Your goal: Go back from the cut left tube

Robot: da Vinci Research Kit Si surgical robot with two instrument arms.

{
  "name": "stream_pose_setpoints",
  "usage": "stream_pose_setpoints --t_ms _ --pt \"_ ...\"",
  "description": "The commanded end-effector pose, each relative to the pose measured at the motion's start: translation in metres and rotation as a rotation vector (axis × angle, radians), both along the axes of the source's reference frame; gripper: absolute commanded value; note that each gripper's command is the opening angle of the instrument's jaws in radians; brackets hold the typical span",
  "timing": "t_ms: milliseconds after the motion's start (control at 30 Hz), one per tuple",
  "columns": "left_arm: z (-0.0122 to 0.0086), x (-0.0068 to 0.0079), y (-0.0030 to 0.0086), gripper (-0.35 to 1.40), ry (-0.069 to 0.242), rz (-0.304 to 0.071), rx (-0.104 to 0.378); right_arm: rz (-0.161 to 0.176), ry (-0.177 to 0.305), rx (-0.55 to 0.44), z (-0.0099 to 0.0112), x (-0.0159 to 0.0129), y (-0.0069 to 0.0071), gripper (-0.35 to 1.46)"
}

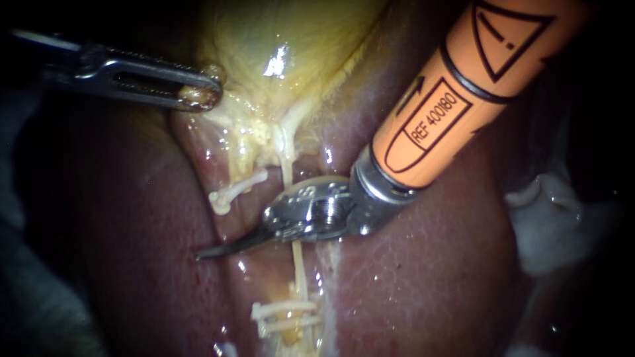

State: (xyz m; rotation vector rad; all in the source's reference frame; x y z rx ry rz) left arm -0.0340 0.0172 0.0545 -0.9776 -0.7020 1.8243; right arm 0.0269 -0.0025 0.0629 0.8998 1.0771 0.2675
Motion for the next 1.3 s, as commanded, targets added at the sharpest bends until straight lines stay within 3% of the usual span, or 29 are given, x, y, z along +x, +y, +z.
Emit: stream_pose_setpoints --t_ms 33,67,133,167,200,267,533,633,733,800,900,1133,1300 --pt "0.0001 0.0000 0.0000 -0.35 0.000 0.000 0.000 0.003 0.006 0.004 -0.0002 0.0000 0.0000 -0.35" --pt "0.0001 0.0000 0.0000 -0.35 0.000 0.000 0.000 0.012 0.014 0.007 -0.0004 0.0000 0.0000 -0.25" --pt "0.0001 0.0000 0.0000 -0.35 0.000 0.000 0.000 0.057 0.018 0.008 -0.0008 0.0000 0.0002 0.73" --pt "0.0001 0.0000 0.0000 -0.35 0.000 0.000 0.000 0.104 0.012 0.012 -0.0011 0.0000 0.0002 1.10" --pt "0.0001 0.0000 0.0000 -0.35 0.000 0.000 0.000 0.134 0.009 0.020 -0.0013 0.0000 0.0002 1.23" --pt "0.0001 0.0000 0.0000 -0.35 0.000 0.000 0.000 0.161 0.007 0.028 -0.0015 0.0001 0.0002 1.35" --pt "0.0002 0.0001 0.0001 -0.35 0.000 0.001 0.000 0.173 0.000 0.040 -0.0017 -0.0007 -0.0003 1.42" --pt "0.0002 0.0001 0.0001 -0.35 0.000 0.001 0.000 0.235 -0.032 0.020 -0.0022 -0.0023 -0.0006 1.43" --pt "0.0002 0.0001 0.0001 -0.35 0.000 0.001 0.000 0.288 -0.046 -0.077 -0.0030 -0.0045 -0.0010 1.43" --pt "0.0003 0.0002 0.0002 -0.35 0.000 0.001 0.000 0.306 -0.063 -0.151 -0.0036 -0.0062 -0.0010 1.43" --pt "0.0004 0.0002 0.0002 -0.35 0.000 0.001 -0.001 0.290 -0.124 -0.278 -0.0044 -0.0087 -0.0008 1.43" --pt "0.0005 0.0002 0.0002 -0.35 0.000 0.001 -0.001 0.172 -0.320 -0.511 -0.0060 -0.0143 0.0006 1.43" --pt "0.0005 0.0002 0.0002 -0.35 0.000 0.001 -0.001 0.147 -0.394 -0.586 -0.0071 -0.0173 0.0020 1.42"
